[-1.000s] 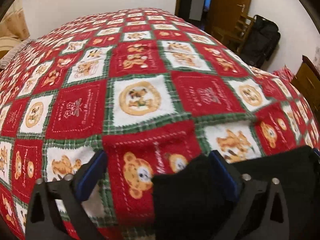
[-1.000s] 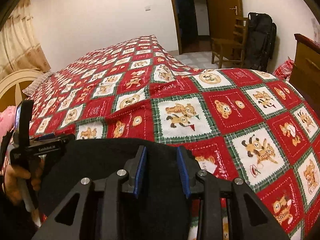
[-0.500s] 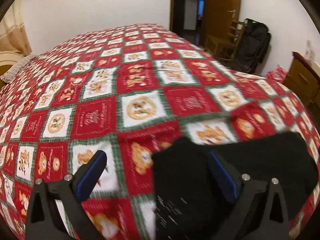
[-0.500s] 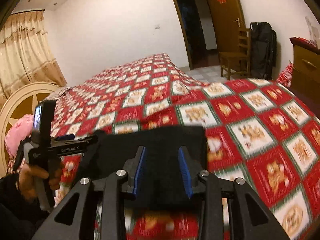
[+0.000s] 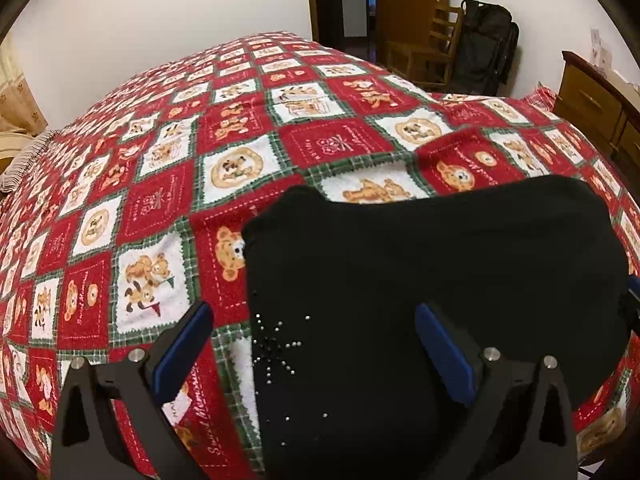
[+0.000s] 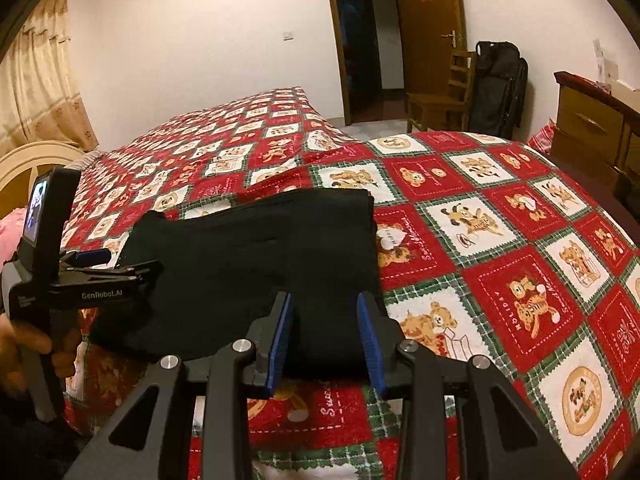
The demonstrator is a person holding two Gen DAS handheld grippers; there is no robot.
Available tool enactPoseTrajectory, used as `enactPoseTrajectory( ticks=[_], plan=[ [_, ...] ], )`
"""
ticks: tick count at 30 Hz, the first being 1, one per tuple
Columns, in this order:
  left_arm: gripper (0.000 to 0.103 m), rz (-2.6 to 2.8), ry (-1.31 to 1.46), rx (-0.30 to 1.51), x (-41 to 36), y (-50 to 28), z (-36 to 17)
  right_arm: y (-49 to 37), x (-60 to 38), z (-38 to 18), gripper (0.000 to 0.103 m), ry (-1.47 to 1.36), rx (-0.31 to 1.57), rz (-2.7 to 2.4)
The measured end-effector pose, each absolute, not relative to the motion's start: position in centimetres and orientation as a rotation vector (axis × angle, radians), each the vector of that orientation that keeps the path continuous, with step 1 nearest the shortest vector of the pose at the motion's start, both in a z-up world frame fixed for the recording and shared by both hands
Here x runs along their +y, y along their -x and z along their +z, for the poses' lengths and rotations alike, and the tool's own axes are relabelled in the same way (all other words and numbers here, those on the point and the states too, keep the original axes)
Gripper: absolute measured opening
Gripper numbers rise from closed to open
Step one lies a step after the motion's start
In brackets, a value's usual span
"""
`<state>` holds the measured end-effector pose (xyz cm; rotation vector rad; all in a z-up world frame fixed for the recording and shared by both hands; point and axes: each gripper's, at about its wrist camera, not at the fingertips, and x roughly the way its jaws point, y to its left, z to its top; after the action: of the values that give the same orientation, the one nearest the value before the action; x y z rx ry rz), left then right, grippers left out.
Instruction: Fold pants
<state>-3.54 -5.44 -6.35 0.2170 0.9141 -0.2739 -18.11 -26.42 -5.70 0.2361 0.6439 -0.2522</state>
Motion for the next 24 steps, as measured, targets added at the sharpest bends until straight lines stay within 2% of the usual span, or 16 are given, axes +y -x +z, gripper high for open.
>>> enactPoseTrajectory(
  ticks=[4,6,7,8,14,19,24],
  plan=[
    [0.103,-0.282,-0.221,0.916,-5.4,3.8,-6.2,18.9,-26.6,-4.5,0.036,-0.275,0.607,-0.243],
    [0.103,-0.289,-0.212,0.923,-5.1,3.7,-6.2,20.0,-27.5,-3.2,0.057,-0.339,0.516,-0.283],
    [0.103,-0.294,-0.2,0.928,-4.9,3.7,-6.1,20.1,-28.0,-3.1,0.076,-0.36,0.504,-0.302],
    [0.103,-0.298,-0.19,0.93,-4.8,3.6,-6.0,20.0,-28.4,-3.1,0.081,-0.373,0.502,-0.31],
    [0.103,-0.345,-0.064,0.92,-2.8,3.3,-5.7,18.9,-30.3,-5.1,0.081,-0.472,0.562,-0.306],
    [0.103,-0.359,0.064,1.019,-1.9,2.2,-7.6,18.3,-30.3,-6.5,0.081,-0.498,0.584,-0.294],
    [0.103,-0.37,0.068,1.009,-2.2,2.5,-7.9,17.0,-29.8,-7.7,0.081,-0.539,0.621,-0.219]
  ],
)
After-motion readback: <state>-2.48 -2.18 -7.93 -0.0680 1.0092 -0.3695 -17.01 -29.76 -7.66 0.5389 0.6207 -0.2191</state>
